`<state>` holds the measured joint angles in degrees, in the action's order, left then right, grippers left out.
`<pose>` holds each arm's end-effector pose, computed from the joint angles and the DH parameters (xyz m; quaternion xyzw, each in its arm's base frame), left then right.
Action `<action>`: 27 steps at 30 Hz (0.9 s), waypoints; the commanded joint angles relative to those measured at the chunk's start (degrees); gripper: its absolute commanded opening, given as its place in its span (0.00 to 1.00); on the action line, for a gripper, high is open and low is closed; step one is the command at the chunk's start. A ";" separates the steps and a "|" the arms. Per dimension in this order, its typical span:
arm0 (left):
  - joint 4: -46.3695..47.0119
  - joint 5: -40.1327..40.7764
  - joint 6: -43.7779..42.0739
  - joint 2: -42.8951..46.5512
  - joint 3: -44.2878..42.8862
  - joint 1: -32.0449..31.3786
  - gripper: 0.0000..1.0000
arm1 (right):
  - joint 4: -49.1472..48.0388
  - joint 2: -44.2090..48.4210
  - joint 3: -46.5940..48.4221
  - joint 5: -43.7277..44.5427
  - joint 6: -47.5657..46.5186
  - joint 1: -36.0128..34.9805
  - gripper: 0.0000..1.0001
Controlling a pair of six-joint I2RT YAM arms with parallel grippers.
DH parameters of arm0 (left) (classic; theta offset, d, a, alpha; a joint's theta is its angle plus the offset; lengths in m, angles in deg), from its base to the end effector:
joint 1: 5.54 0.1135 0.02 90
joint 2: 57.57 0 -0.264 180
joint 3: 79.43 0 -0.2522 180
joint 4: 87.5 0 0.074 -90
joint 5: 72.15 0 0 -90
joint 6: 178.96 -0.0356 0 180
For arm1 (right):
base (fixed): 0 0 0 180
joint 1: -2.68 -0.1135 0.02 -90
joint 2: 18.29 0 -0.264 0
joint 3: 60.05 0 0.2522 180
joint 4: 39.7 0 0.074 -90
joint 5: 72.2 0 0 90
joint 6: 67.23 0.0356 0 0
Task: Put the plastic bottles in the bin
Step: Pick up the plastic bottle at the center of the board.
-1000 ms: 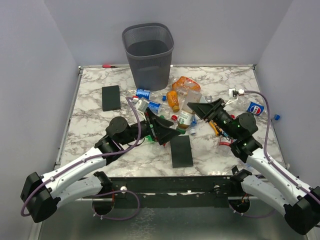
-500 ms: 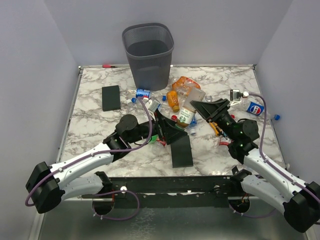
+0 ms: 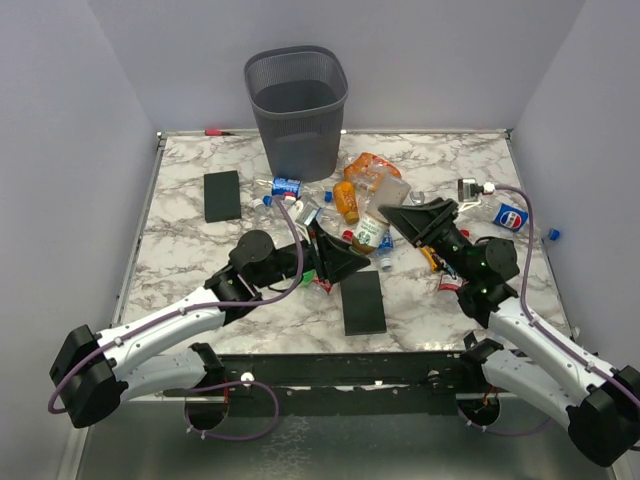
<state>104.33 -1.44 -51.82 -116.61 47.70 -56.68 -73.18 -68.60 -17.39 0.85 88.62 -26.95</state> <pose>0.1427 -0.1958 0.3234 0.2039 0.6418 -0.5896 0.4460 0.1675 0.1072 0.3302 0.0446 0.5382 0.6729 0.5056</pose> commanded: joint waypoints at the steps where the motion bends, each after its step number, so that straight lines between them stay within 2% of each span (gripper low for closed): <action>1: 0.36 2.53 -5.00 2.88 -0.03 -0.08 0.00 | 13.25 4.39 3.21 -5.78 -6.51 -0.34 0.81; 3: -1.12 4.09 -6.69 4.85 0.75 -0.04 0.00 | 21.26 6.98 5.03 -5.64 -10.09 -0.34 0.93; 5: -2.89 4.73 -9.43 6.62 1.19 -0.08 0.00 | 28.39 8.98 7.29 -4.99 -13.67 -0.34 0.99; 8: -9.15 2.67 -18.29 9.38 -0.14 -0.02 0.00 | 43.56 10.25 16.13 -3.11 -22.10 -0.34 1.00; 12: -30.95 1.82 -35.81 9.31 -8.68 -0.08 0.00 | 70.40 6.68 35.07 3.72 -37.96 -0.34 1.00; 14: -36.42 1.26 -45.90 9.61 -9.29 -0.09 0.00 | 78.38 4.77 42.44 5.86 -44.41 -0.29 1.00; 17: -41.12 5.64 -62.58 10.68 -7.08 -0.62 0.00 | 86.29 1.13 51.00 5.04 -50.42 -0.29 1.00; 20: -45.39 11.96 -78.23 10.36 -7.08 -2.29 0.00 | 93.99 -4.91 57.02 0.38 -53.48 -0.29 1.00; 23: -46.90 14.08 -94.54 11.07 -7.31 -4.37 0.00 | 95.74 -7.62 56.62 -2.90 -54.65 -0.34 1.00; 27: -46.65 17.23 -110.20 11.92 -7.53 -7.64 0.00 | 95.61 -7.64 52.70 -5.55 -57.91 -0.32 1.00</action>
<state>60.09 10.35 -136.38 -106.30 40.40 -61.40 14.09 -75.26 38.65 0.35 36.68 -27.02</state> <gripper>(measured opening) 0.437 0.998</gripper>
